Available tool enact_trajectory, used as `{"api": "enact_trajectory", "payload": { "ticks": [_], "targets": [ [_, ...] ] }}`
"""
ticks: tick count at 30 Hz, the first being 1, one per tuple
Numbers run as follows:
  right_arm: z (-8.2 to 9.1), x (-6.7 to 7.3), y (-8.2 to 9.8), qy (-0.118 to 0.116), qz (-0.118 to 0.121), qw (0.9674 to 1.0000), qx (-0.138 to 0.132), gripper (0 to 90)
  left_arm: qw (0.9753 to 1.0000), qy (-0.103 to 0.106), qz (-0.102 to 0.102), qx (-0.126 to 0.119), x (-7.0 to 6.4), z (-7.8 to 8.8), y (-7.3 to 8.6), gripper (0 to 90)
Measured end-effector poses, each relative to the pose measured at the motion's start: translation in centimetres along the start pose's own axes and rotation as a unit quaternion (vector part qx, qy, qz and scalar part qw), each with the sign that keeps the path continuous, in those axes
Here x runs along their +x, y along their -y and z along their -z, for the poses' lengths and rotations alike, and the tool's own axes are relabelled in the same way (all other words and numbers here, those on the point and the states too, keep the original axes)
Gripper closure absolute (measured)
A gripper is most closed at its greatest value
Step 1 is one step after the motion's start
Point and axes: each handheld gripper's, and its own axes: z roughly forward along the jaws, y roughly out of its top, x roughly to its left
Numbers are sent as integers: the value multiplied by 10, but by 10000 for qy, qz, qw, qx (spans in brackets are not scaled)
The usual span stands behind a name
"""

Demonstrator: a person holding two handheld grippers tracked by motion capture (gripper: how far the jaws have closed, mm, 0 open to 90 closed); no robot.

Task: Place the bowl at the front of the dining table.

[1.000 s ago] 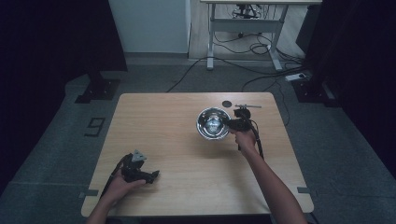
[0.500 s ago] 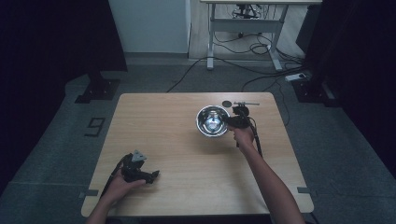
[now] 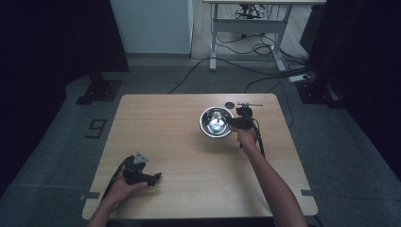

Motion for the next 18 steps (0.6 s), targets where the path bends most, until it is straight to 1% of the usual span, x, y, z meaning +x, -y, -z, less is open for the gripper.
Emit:
{"api": "enact_trajectory", "payload": {
  "ticks": [6,8,18],
  "targets": [
    [-4,-2,0,17,-5,10000,10,862,10000,4,-8,1,0,0,0,0],
    [-5,-2,-1,36,-11,10000,55,862,10000,4,-7,0,0,0,0,0],
    [-13,1,-8,27,11,10000,31,862,10000,4,-8,0,0,0,0,0]
  ]
}}
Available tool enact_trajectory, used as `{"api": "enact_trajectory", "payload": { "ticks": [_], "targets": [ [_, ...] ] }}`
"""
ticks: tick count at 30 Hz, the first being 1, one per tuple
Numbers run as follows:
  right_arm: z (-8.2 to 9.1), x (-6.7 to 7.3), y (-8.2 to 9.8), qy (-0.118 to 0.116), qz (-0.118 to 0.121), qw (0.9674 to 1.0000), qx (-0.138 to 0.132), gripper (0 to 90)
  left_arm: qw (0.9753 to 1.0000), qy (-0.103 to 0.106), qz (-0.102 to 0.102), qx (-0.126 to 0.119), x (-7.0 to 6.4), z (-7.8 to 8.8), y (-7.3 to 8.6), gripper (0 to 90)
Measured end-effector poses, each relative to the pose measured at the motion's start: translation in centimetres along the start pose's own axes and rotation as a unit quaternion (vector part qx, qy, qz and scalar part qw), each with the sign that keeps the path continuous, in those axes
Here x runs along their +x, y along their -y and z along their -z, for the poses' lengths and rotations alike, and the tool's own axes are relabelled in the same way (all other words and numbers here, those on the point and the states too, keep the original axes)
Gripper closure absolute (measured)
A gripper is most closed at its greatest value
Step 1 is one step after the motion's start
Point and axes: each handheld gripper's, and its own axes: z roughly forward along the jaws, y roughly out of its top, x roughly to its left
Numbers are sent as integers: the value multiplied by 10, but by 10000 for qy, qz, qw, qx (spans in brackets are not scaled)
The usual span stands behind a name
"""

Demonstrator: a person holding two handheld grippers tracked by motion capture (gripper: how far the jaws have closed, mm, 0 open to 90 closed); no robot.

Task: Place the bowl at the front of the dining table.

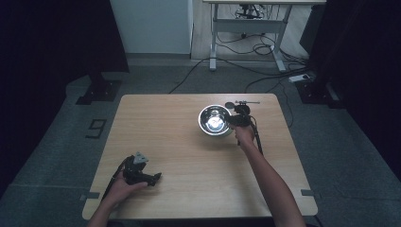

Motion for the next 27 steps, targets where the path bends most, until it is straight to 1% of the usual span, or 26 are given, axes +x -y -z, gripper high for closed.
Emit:
{"api": "enact_trajectory", "payload": {
  "ticks": [5,9,15,17,18,19,21,27],
  "targets": [
    [-6,-2,1,45,-36,10000,67,862,10000,0,1,-1,0,0,0,0],
    [-9,-4,1,62,-78,9999,65,862,10000,0,0,-1,0,0,0,0],
    [-15,-13,2,146,-179,9997,67,863,10000,1,0,-1,0,0,0,0],
    [-19,-17,2,211,-218,9995,51,862,10000,0,1,-2,0,0,0,0],
    [-19,-17,2,211,-218,9995,51,862,10000,0,0,-2,0,0,0,0],
    [-22,-19,3,237,-266,9993,73,862,10000,1,-1,-1,0,0,0,0],
    [-24,-20,2,267,-265,9992,122,861,10000,0,0,-2,0,0,0,0],
    [-29,-17,-4,264,-238,9993,92,861,10000,1,-1,-1,0,0,0,0]
  ]
}}
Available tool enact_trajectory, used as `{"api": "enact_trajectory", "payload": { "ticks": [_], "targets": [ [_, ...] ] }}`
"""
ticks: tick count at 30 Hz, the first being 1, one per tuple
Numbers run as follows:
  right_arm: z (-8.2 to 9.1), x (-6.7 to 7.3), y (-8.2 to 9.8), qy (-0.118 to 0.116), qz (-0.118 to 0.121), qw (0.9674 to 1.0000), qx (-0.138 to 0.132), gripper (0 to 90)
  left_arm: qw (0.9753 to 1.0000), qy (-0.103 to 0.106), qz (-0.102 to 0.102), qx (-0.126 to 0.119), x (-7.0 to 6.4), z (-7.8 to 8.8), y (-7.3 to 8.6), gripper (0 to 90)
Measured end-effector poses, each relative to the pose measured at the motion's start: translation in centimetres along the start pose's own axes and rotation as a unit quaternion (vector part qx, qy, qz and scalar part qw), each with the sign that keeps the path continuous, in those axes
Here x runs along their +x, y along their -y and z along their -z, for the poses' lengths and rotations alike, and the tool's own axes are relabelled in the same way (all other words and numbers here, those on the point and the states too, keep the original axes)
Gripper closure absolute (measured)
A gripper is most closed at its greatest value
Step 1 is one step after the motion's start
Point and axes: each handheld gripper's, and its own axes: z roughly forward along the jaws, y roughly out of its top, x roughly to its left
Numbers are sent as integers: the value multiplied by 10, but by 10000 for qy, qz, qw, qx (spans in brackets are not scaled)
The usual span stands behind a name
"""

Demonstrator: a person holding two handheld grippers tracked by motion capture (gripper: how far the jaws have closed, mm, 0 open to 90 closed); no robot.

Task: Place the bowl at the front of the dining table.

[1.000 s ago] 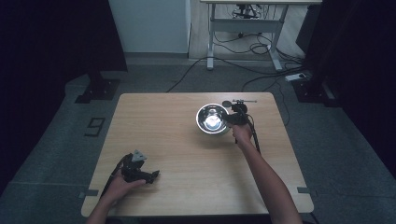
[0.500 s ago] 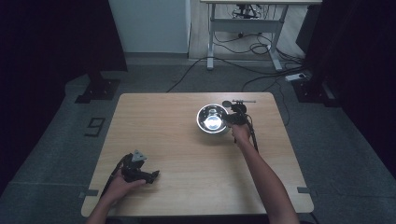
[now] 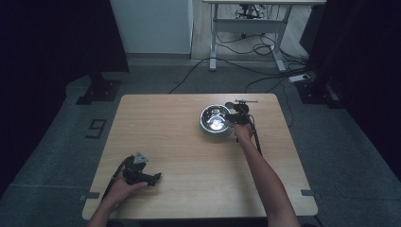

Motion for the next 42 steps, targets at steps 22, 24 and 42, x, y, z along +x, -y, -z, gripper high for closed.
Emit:
{"api": "enact_trajectory", "payload": {
  "ticks": [22,24,42],
  "targets": [
    [-15,-5,-6,78,-184,9998,-1,860,10000,-1,-1,0,0,0,0,0],
    [-16,-6,-6,90,-179,9998,6,859,10000,-1,-1,0,0,0,0,0],
    [-25,-14,-2,151,-379,9992,21,857,10000,-2,-1,-1,0,0,0,0]
  ]
}}
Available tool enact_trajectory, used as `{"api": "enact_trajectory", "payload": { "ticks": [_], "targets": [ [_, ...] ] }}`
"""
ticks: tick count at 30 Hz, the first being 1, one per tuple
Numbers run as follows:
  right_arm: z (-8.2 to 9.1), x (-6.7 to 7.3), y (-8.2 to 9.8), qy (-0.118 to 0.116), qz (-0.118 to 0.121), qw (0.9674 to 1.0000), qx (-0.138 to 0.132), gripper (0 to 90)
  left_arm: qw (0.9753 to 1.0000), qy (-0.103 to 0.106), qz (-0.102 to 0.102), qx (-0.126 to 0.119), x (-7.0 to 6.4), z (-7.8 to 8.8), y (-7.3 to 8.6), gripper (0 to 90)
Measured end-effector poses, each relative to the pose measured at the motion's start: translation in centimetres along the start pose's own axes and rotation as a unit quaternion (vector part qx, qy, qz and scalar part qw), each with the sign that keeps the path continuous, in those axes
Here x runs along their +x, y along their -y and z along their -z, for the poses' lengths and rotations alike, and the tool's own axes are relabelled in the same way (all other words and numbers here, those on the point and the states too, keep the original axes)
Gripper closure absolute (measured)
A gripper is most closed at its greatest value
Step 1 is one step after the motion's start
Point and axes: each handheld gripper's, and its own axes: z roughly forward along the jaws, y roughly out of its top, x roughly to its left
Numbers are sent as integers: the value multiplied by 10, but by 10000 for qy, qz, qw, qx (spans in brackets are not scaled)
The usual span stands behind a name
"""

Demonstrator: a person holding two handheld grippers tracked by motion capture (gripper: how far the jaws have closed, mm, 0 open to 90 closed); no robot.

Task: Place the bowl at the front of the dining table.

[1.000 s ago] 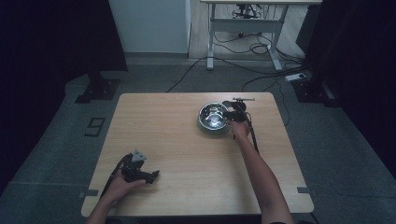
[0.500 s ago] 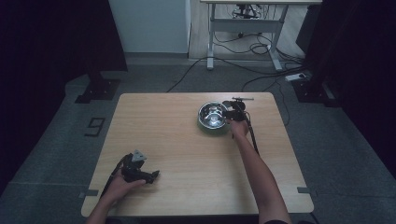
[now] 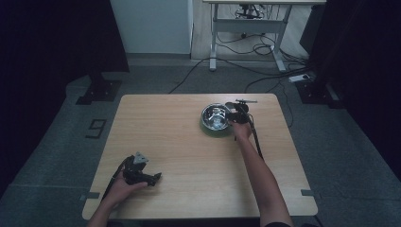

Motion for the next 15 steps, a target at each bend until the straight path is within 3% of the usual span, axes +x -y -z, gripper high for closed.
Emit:
{"api": "enact_trajectory", "payload": {
  "ticks": [15],
  "targets": [
    [-7,-5,4,17,86,9998,150,791,10000,0,-1,0,0,0,0,0]
  ]
}}
